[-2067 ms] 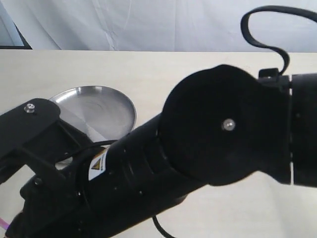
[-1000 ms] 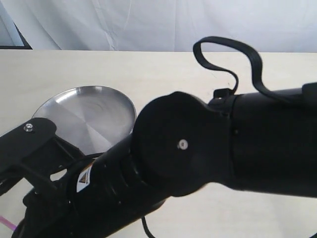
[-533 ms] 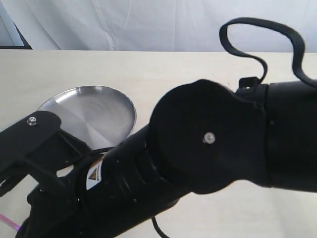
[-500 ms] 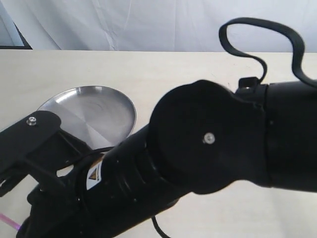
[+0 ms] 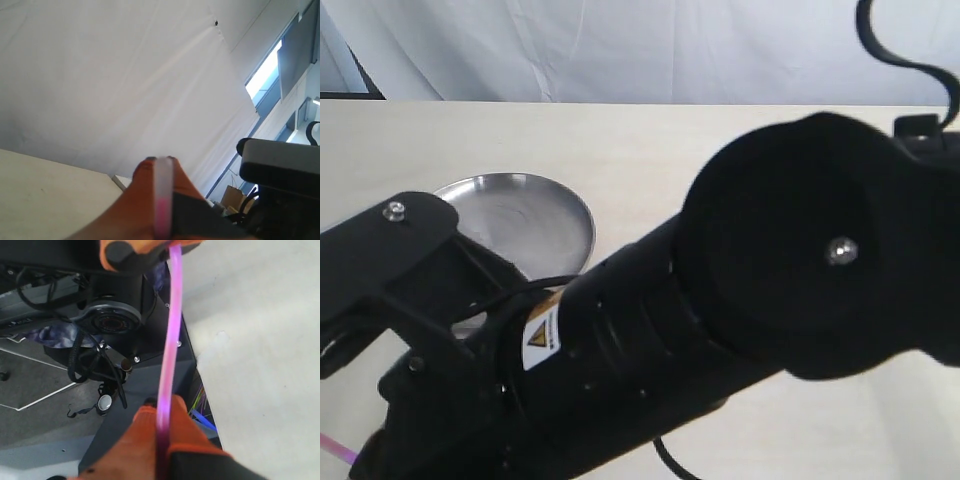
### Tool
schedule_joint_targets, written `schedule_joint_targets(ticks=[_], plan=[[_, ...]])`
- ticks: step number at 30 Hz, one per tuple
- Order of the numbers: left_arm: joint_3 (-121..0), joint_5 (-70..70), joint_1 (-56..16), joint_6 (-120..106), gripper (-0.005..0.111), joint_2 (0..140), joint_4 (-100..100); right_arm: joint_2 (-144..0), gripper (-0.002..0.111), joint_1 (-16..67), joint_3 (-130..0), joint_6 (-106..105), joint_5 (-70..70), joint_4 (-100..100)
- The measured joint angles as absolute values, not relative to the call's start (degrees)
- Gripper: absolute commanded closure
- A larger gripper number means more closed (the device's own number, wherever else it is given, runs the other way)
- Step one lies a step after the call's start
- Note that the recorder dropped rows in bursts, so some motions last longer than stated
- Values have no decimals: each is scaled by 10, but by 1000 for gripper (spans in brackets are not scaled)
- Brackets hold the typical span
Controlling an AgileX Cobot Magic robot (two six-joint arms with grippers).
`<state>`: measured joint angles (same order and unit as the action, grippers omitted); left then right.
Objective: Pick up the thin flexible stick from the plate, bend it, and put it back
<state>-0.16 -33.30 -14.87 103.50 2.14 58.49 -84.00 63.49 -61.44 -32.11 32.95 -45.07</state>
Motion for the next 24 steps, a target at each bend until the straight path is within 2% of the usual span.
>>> schedule_joint_targets(ticks=[24], plan=[[-2,-312,-149,1036,106,21,615,-840,108,635,-614,-308,328,-455]])
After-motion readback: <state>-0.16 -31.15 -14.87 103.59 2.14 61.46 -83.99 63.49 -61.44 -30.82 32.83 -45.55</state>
